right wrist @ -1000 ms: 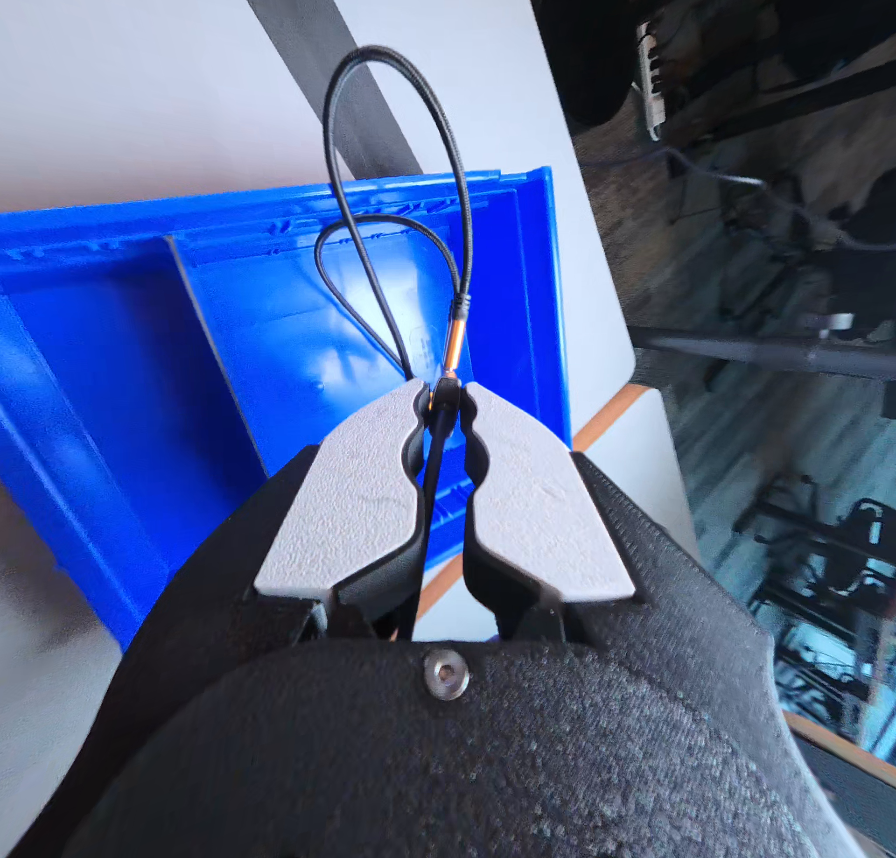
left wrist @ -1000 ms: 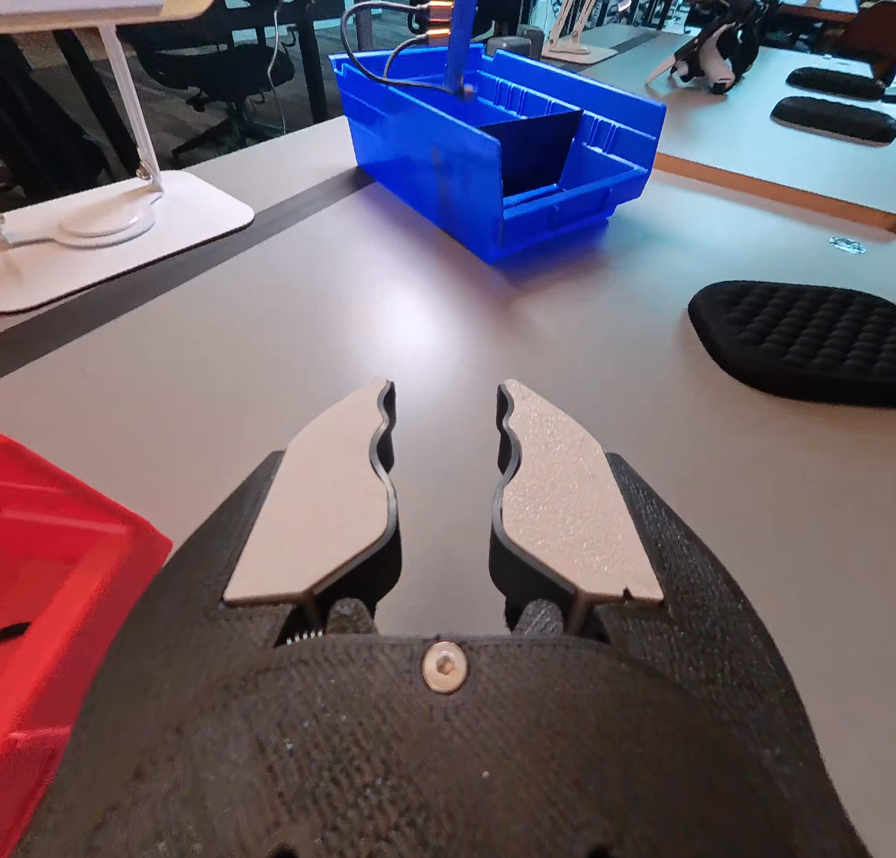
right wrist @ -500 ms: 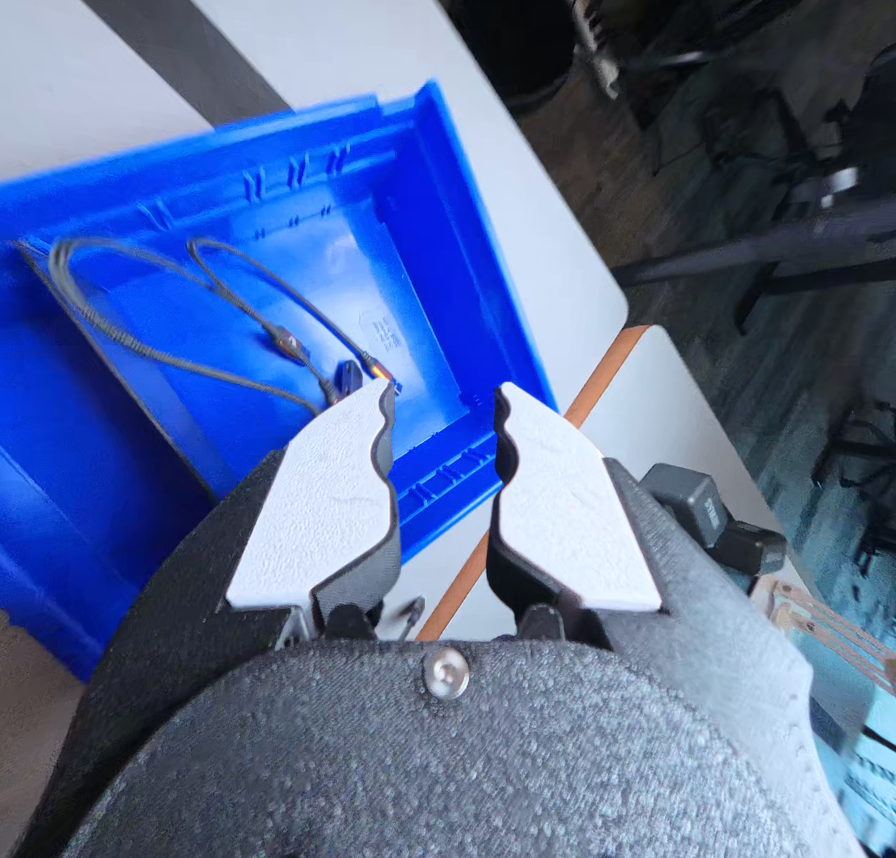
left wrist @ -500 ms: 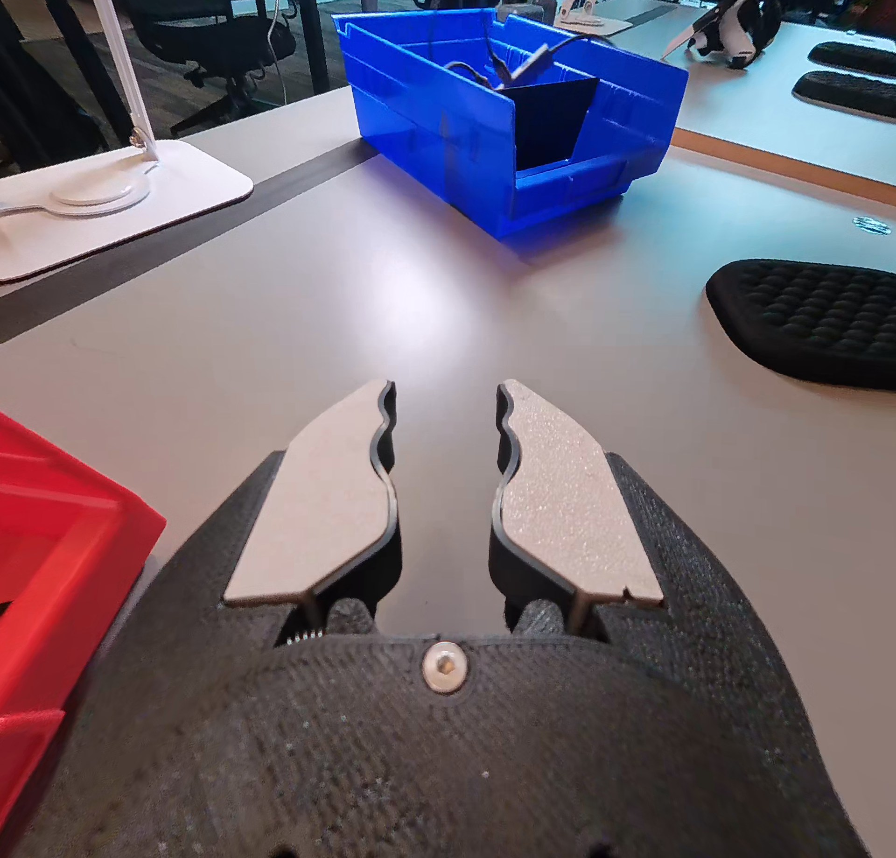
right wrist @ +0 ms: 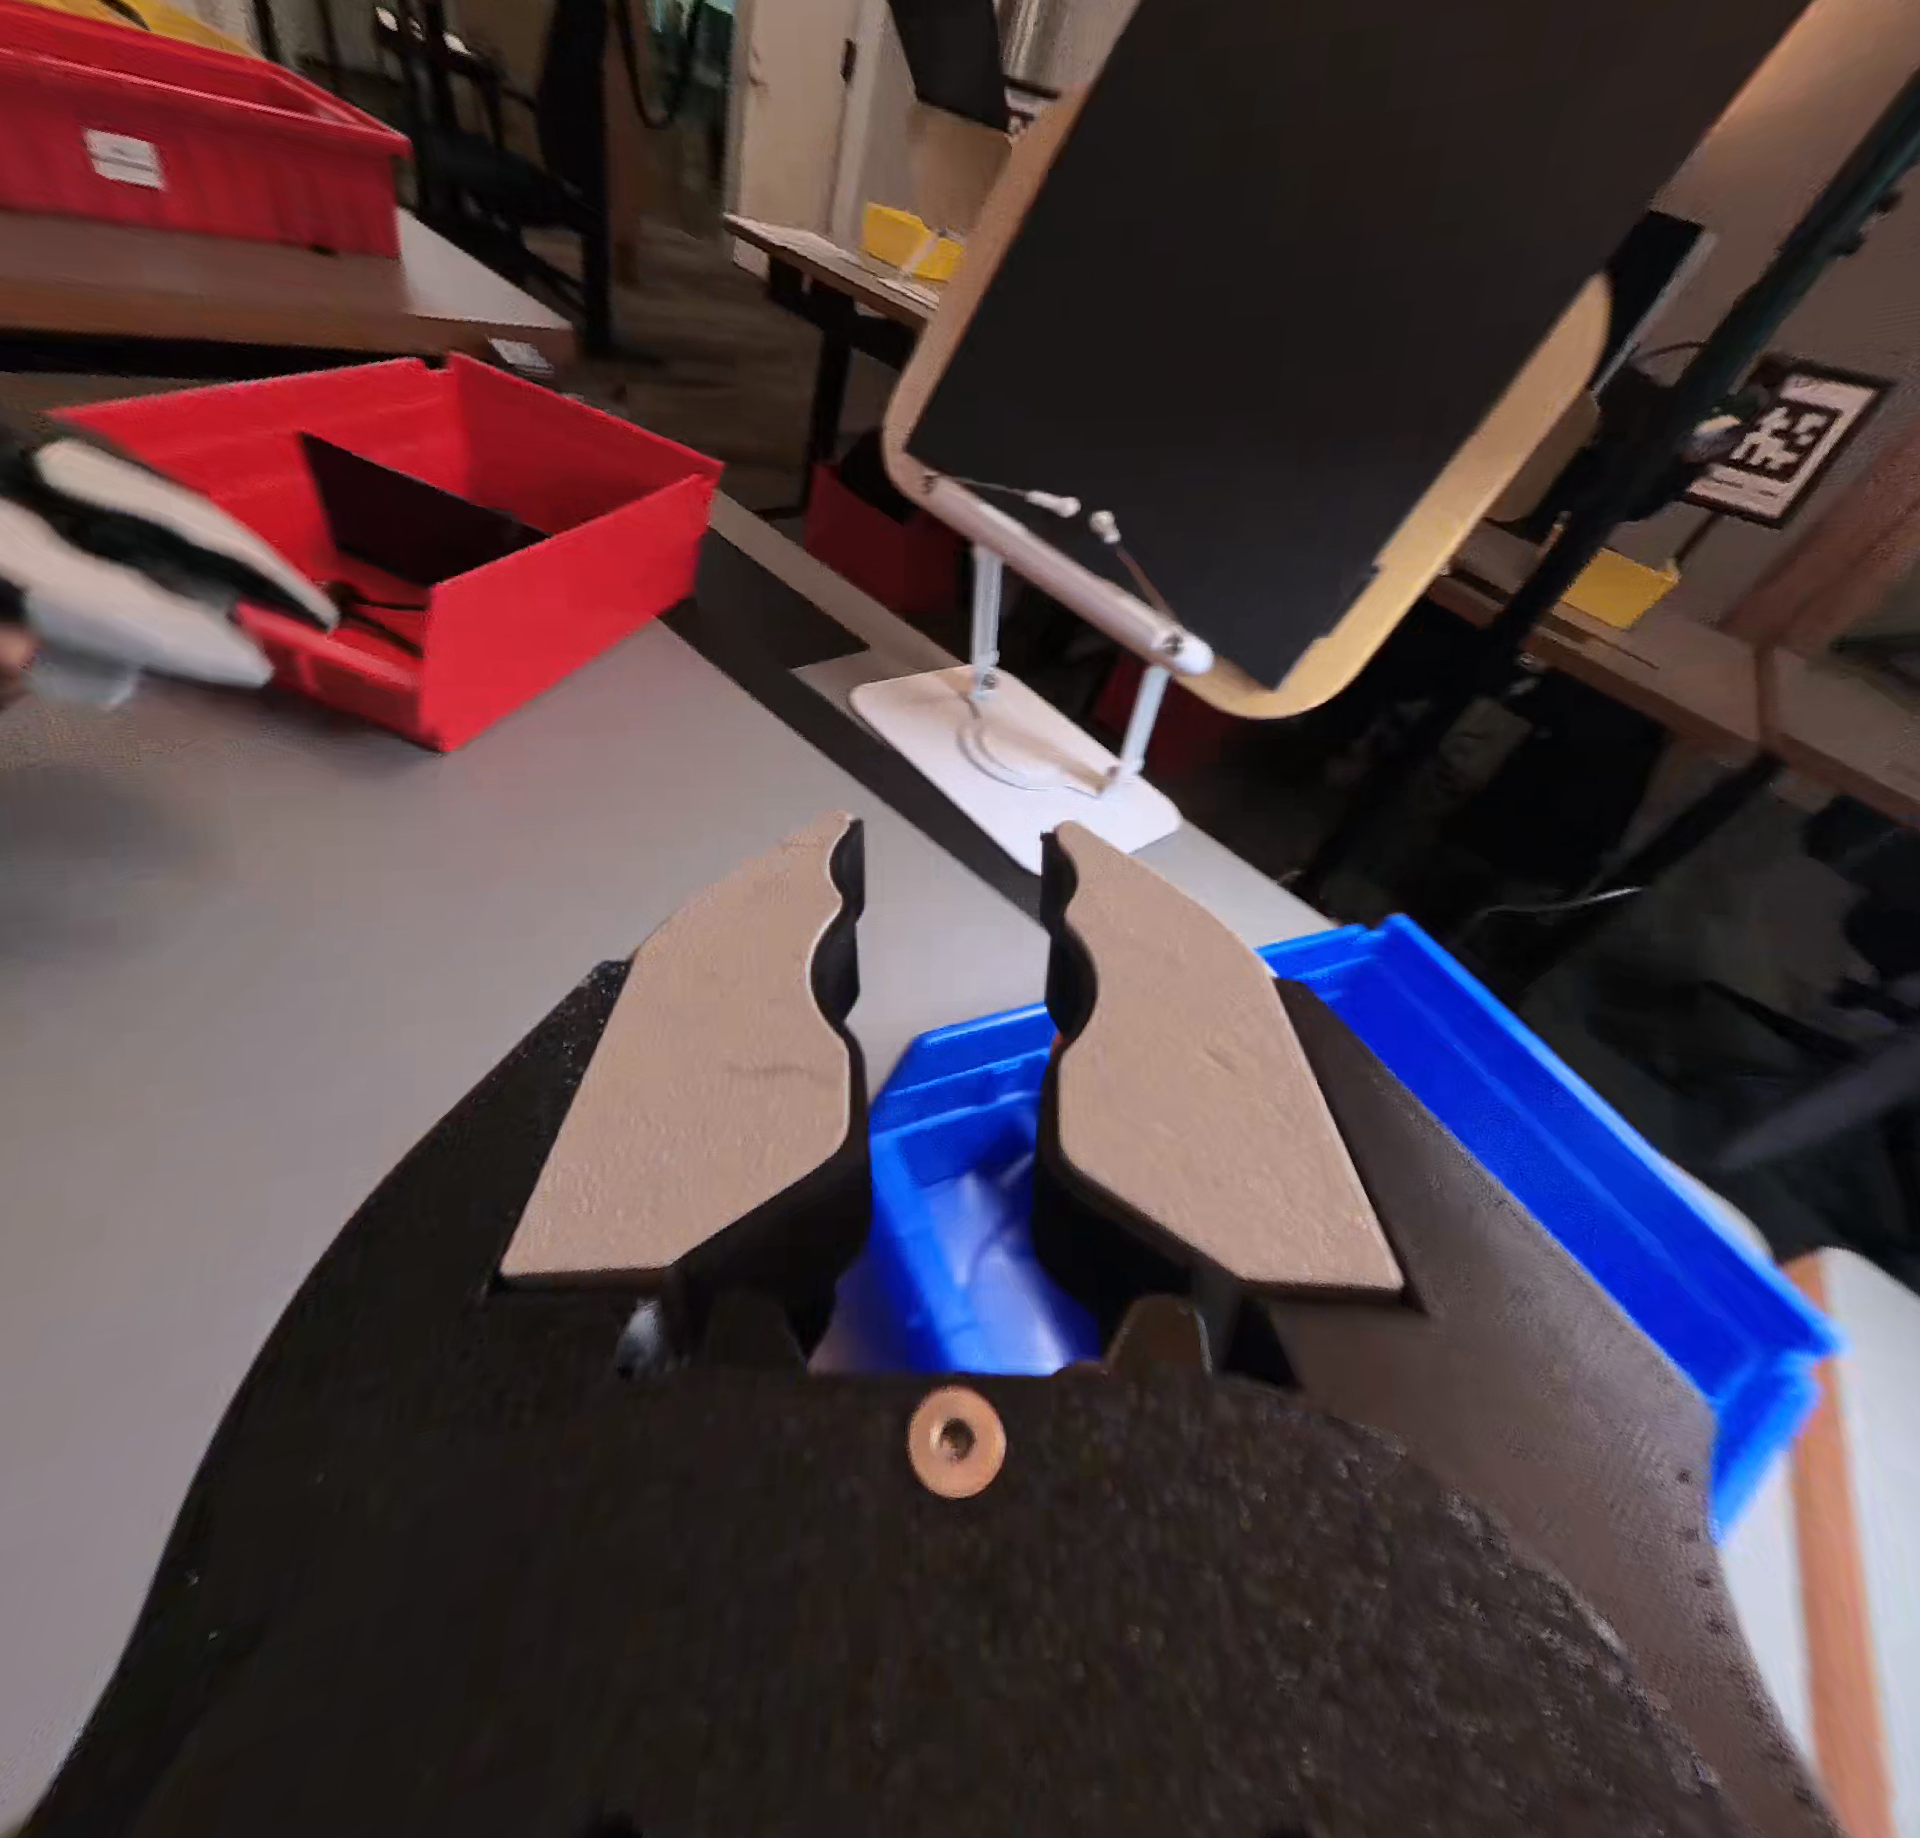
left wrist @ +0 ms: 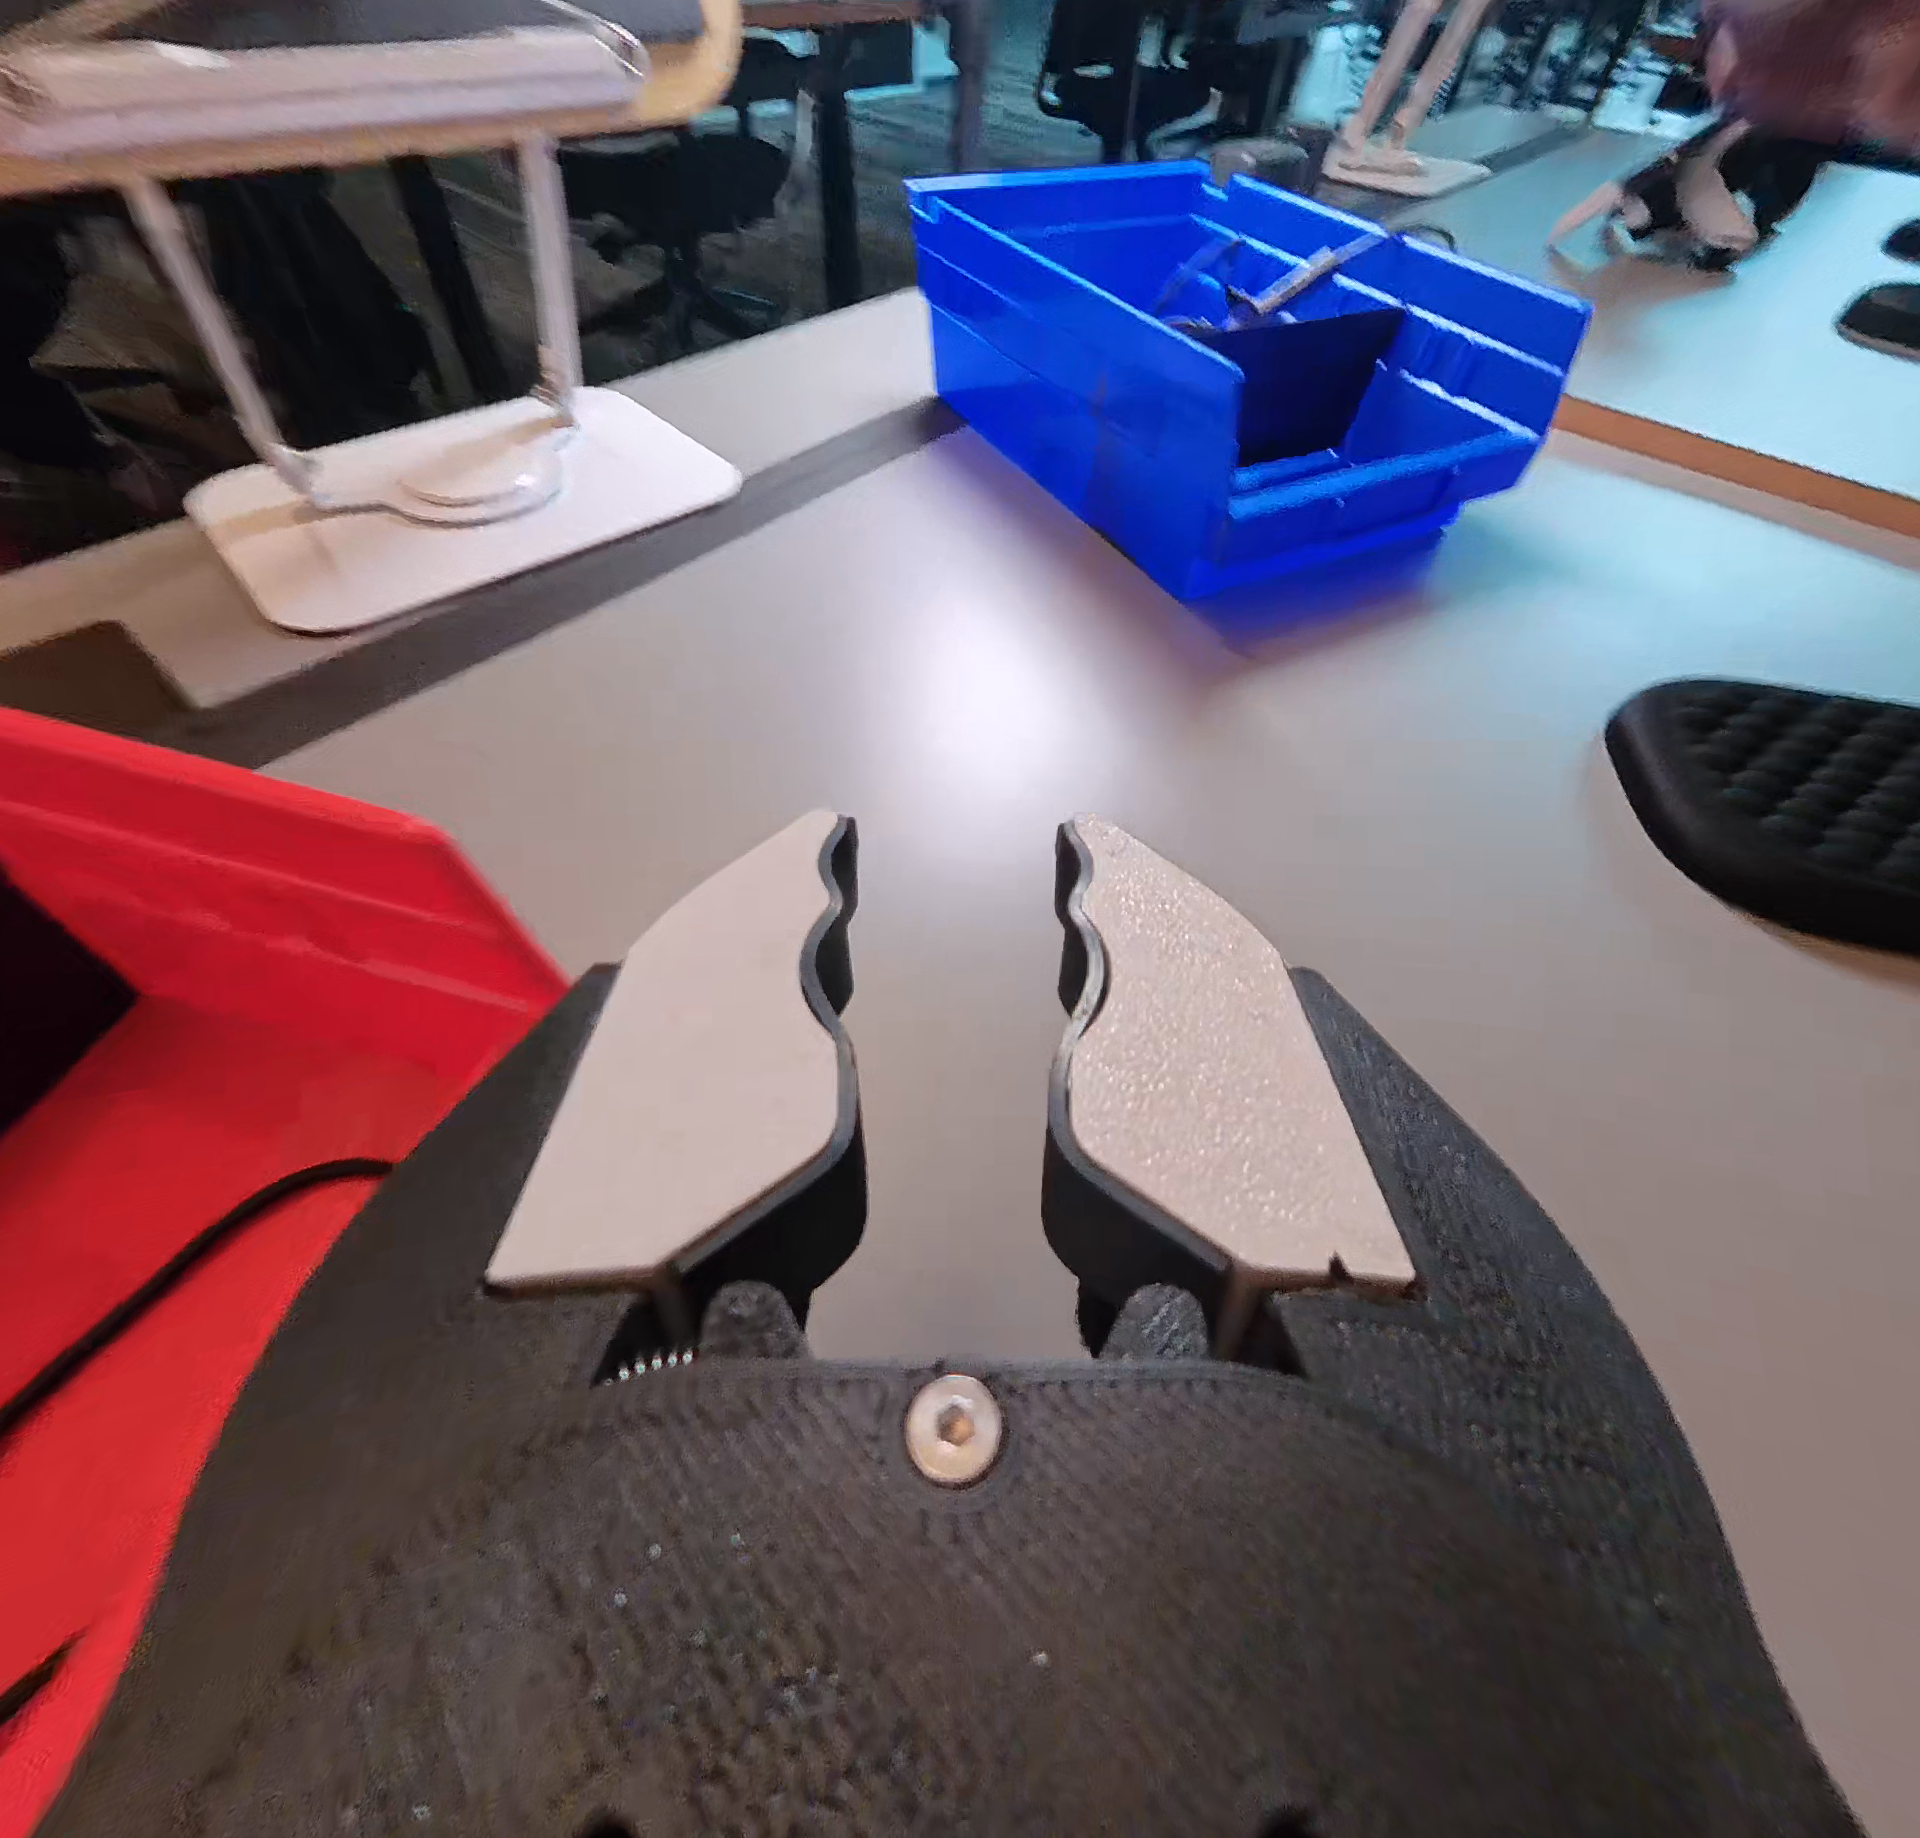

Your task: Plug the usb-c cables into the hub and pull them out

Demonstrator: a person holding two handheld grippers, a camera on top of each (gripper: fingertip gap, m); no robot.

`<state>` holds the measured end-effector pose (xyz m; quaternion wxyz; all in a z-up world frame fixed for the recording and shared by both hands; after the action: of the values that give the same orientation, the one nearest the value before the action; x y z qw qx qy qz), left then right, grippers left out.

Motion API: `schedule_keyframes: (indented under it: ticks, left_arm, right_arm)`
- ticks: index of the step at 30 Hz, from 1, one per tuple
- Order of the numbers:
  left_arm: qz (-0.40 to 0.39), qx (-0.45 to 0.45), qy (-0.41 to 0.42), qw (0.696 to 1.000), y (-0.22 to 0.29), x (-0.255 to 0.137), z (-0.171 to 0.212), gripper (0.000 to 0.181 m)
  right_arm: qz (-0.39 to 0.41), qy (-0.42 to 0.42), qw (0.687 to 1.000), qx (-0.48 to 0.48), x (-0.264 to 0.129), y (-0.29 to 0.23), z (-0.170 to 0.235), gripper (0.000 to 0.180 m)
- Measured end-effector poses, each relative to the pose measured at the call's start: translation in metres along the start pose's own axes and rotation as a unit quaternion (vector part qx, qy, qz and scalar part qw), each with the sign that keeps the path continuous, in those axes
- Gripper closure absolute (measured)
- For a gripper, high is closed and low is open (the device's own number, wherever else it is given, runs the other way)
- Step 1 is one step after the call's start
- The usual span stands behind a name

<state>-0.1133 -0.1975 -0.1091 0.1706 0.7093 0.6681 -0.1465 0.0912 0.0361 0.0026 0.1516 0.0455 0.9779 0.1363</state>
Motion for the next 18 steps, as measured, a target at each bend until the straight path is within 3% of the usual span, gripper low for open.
schedule_keyframes:
  ticks: [4, 10, 15, 18]
  left_arm:
    - [-0.080, -0.007, -0.004, 0.997, -0.053, -0.044, -0.026, 0.145]
    - [-0.150, -0.064, -0.139, 0.977, -0.169, -0.070, -0.045, 0.143]
    - [-0.091, -0.142, -0.307, 0.937, -0.239, -0.043, -0.021, 0.142]
    - [-0.054, -0.139, -0.377, 0.914, -0.256, -0.027, -0.005, 0.142]
  right_arm:
    - [-0.035, 0.011, 0.999, 0.022, 0.002, -0.058, 0.045, 0.149]
    - [-0.062, 0.014, 0.998, -0.002, 0.017, -0.100, 0.084, 0.151]
    - [-0.071, 0.006, 0.997, -0.028, 0.019, -0.107, 0.089, 0.151]
    - [-0.070, -0.003, 0.997, -0.025, 0.018, -0.105, 0.097, 0.153]
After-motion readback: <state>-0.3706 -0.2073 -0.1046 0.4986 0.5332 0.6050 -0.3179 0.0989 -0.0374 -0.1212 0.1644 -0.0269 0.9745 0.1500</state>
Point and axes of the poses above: each gripper's, where its closed fingertips meet, x out along the fingers, z out of its underside, y = z × x across the jaws, the point moved 4 cm from there along -x, back along the fingers, and after that the axes turned 8 degrees about -y, right-handed, at the moved point
